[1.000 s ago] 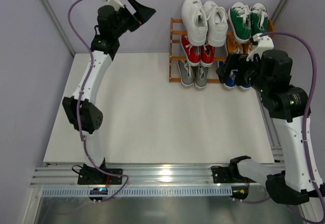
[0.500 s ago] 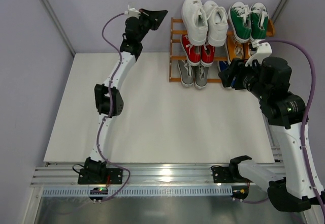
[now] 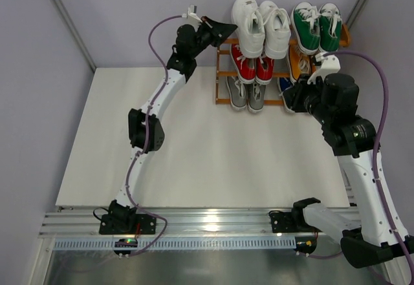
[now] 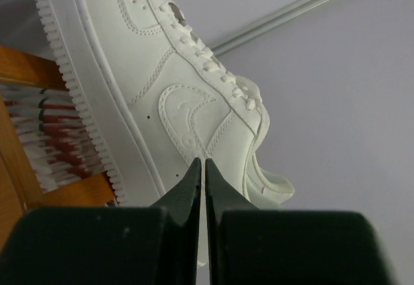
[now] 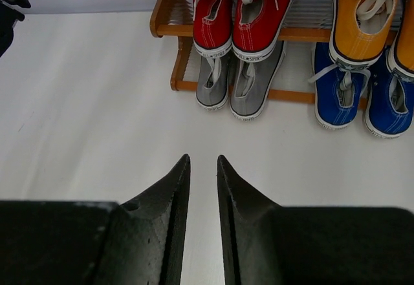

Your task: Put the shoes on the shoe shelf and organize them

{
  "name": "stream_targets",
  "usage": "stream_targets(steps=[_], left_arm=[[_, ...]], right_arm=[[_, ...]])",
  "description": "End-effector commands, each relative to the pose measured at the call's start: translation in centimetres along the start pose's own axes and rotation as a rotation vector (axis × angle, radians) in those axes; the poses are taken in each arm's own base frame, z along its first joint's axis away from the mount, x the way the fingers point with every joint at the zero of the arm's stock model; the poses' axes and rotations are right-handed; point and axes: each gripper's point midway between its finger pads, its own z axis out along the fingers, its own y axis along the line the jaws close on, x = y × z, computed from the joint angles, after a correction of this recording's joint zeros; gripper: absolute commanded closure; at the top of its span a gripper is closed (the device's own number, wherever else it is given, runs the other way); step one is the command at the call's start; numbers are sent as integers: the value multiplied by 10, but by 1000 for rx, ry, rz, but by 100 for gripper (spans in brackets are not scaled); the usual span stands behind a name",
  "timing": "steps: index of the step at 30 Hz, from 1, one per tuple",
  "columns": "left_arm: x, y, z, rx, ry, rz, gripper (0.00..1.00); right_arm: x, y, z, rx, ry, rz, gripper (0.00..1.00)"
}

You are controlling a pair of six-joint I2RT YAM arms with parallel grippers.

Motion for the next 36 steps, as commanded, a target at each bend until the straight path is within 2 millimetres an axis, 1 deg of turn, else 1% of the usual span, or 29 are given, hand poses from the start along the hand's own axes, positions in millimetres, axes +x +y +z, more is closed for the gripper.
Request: stream_targets(steps=[1,2,3,4,5,6,7,8,10,11,12,14,15,16,17,18,20,21,23,24,26,27,28,29,30,31,32,33,36], left_arm=[[-2,-52,-16,76,67,56,100],[2,-53,-19,71,87,60,100],[3,-61,-25,71,100,73,100],[7,-60,-39,34,114,99,100],[2,-68,-49,22,91,132,100],[0,-73,-58,6,73,158,100],[0,-83,-81,-22,60,182,100],[-4,-84,-92,-42,43,237,100],[-13,-88,-114,-80,12,273,100],[-12,-91,-132,-104,15,285,100],[-13,-96,-142,-109,20,297,100],[-15,-93,-161,-149,28,313,100],[-13,-97,-179,-171,34,340,100],[-10,-96,-189,-188,40,349,100],[-8,-97,-199,-199,39,361,100],[-2,-95,-216,-224,47,370,100],[0,-97,-233,-242,35,386,100],[4,-96,-249,-260,33,396,100],[11,-83,-265,-311,41,390,100],[11,-81,-272,-325,36,393,100],[18,-69,-289,-365,37,388,100],[21,-62,-297,-383,41,381,100],[24,-59,-301,-394,48,376,100],[27,-58,-304,-397,54,373,100],[28,-56,-307,-405,57,370,100],[30,-57,-312,-406,58,372,100],[31,-56,-314,-414,62,372,100],[31,-56,-317,-421,59,376,100],[29,-57,-329,-446,43,395,100]], right_arm=[[-26,4,12,-15,-134,-1,75],[-27,5,20,-24,-140,-6,78],[-26,15,27,-79,-133,-15,82],[-25,18,45,-96,-120,-31,92],[-26,22,53,-117,-116,-39,96],[-32,28,60,-144,-120,-47,96],[-35,36,67,-191,-125,-64,96],[-33,39,82,-208,-107,-80,96],[-51,52,90,-269,-165,-107,96],[-51,49,104,-256,-160,-117,96],[-69,45,105,-214,-203,-117,96],[-90,4,113,28,-269,-89,96],[-102,-7,112,97,-302,-74,96],[-111,-14,109,138,-336,-71,96],[-117,-29,105,210,-359,-62,96],[-122,-37,101,249,-373,-54,96],[-124,-58,93,355,-380,-42,96],[-123,-65,91,388,-381,-33,96],[-120,-78,93,426,-370,-8,96],[-124,-86,94,435,-375,3,96],[-119,-93,112,425,-342,1,96],[-127,-95,117,413,-350,-1,96],[-122,-98,134,404,-321,-11,96],[-123,-97,142,389,-315,-15,96],[-134,-93,145,362,-333,-17,96],[-138,-92,151,344,-336,-22,96],[-131,-96,169,338,-308,-21,96],[-144,-92,168,323,-331,-25,96],[-142,-85,194,273,-291,-29,96]])
